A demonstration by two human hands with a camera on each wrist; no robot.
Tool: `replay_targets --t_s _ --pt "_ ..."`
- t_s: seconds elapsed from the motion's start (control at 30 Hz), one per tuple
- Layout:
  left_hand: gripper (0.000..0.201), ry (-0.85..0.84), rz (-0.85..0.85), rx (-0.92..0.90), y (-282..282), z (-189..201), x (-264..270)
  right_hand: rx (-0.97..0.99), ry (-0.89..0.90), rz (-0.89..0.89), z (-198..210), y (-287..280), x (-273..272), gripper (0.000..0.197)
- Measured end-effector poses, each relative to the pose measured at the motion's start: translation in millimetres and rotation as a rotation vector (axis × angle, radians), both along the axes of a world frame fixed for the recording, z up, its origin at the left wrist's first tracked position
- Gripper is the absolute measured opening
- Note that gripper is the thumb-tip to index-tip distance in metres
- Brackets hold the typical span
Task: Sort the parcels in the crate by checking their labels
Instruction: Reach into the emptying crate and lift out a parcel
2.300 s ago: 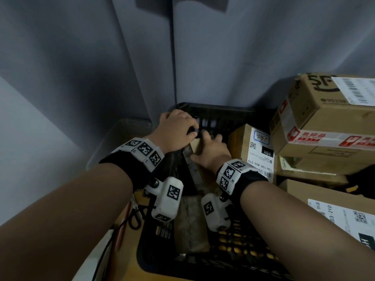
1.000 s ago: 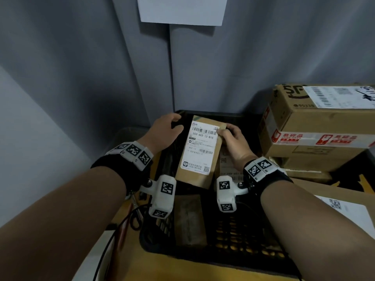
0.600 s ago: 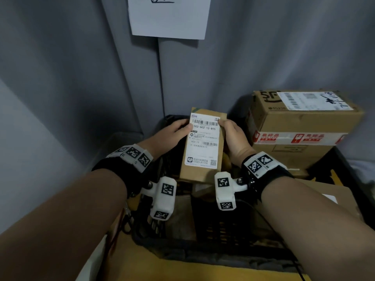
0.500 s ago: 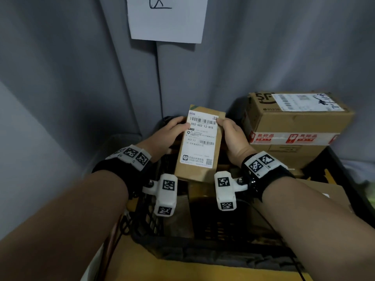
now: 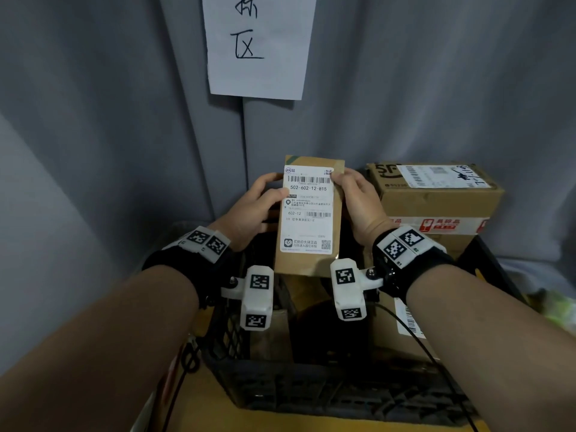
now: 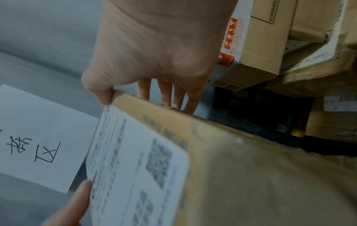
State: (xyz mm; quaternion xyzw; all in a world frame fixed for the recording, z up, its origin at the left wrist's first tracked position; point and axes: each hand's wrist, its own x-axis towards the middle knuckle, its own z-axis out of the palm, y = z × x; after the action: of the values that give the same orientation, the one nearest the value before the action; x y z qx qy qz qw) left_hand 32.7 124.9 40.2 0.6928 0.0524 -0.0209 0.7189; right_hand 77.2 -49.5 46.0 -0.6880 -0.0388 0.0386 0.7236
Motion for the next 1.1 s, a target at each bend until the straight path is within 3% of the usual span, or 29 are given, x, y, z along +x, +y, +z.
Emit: replay_targets --t_s 0.17,0.3,0.37,0.43,0.5,0.6,0.73,0.97,1.1 --pt "0.024 0.0 0.003 0.028 -3 -2 -5 0.013 0.018 -0.004 -3 -4 -6 0.012" --pt "0.041 0.064 -0.073 0.06 -5 -5 -9 0.008 0.042 -0.006 -7 -9 -10 0.01" --pt "0.05 0.076 -0.079 0.102 -3 -9 -10 -0.01 0.061 0.004 -13 -10 -11 0.019" --pt "0.056 0.023 0.001 0.172 1 -14 -10 -0.054 0.08 0.013 -22 -9 -11 0.041" --pt "0.062 -0.033 0.121 0.194 9 -20 -9 -0.192 0.107 0.04 -33 -8 -11 0.059" --pt "0.061 -0.076 0.245 0.123 22 -29 -11 -0.432 0.173 0.126 -55 -3 -12 0.072" --pt "0.032 -0.091 0.3 -0.034 37 -37 -17 -0.728 0.233 0.258 -89 9 -11 0.082" --pt "0.05 -0.048 0.333 -0.138 46 -44 -6 -1.086 0.323 0.484 -129 42 5 0.092" --pt "0.056 -0.037 0.369 -0.105 48 -48 5 -1.18 0.429 0.532 -151 54 6 0.116"
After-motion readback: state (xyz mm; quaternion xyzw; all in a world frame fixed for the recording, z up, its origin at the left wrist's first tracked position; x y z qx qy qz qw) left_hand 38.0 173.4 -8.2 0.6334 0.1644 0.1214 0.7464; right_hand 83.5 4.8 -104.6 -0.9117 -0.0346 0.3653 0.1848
